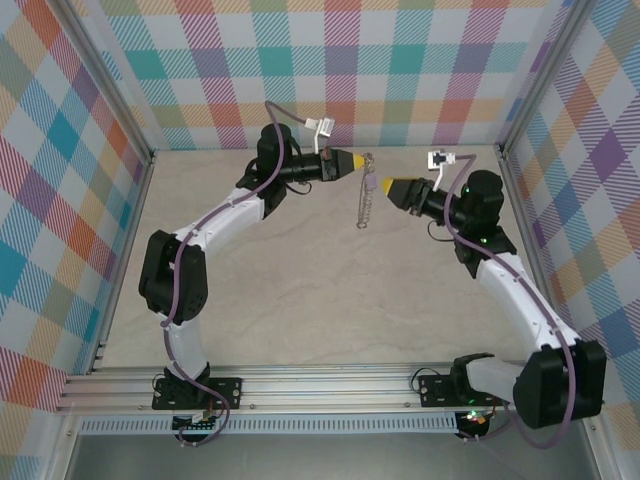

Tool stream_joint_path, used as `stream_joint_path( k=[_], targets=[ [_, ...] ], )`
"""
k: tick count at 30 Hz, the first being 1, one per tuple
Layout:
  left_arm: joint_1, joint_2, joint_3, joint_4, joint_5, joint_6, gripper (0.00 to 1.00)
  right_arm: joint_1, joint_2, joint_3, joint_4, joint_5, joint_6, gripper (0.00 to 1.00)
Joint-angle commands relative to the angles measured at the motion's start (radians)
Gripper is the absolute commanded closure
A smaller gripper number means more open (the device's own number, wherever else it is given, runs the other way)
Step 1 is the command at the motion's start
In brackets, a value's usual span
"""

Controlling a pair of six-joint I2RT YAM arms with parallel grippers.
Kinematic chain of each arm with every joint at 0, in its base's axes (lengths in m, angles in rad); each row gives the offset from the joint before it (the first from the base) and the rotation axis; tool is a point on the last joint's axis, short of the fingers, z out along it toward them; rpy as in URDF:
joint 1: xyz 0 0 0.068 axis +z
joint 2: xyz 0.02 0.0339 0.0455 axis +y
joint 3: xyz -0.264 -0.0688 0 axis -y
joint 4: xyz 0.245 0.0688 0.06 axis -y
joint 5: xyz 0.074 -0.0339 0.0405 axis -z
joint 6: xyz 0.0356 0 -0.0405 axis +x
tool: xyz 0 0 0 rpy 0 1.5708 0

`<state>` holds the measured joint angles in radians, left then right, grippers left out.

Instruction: Put the keys on the keyring

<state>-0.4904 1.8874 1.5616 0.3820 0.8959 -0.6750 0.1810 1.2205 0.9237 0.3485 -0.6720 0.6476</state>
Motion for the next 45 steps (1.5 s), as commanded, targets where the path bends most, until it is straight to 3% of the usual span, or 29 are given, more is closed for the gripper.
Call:
stream_joint_path(
  k=[1, 10, 16, 27, 45],
  targets=[
    [-0.002, -0.063, -0.016, 0.098, -0.003, -0.046, 1.00, -0.009, 0.059, 0.023, 0.199, 0.006, 0.099, 0.54],
    [-0.005, -0.073, -0.028, 0.126, -0.008, -0.084, 1.00, -0.008, 0.202, 0.069, 0.430, -0.065, 0.229, 0.63],
    [-0.006, -0.070, -0.026, 0.136, -0.009, -0.090, 1.00, 0.000, 0.247, 0.084, 0.490, -0.084, 0.283, 0.65],
    [-0.007, -0.065, -0.014, 0.133, -0.008, -0.092, 1.00, 0.036, 0.285, 0.107, 0.494, -0.093, 0.284, 0.66],
    [-0.007, -0.061, -0.011, 0.132, -0.008, -0.089, 1.00, 0.045, 0.293, 0.107, 0.481, -0.105, 0.277, 0.85]
  ],
)
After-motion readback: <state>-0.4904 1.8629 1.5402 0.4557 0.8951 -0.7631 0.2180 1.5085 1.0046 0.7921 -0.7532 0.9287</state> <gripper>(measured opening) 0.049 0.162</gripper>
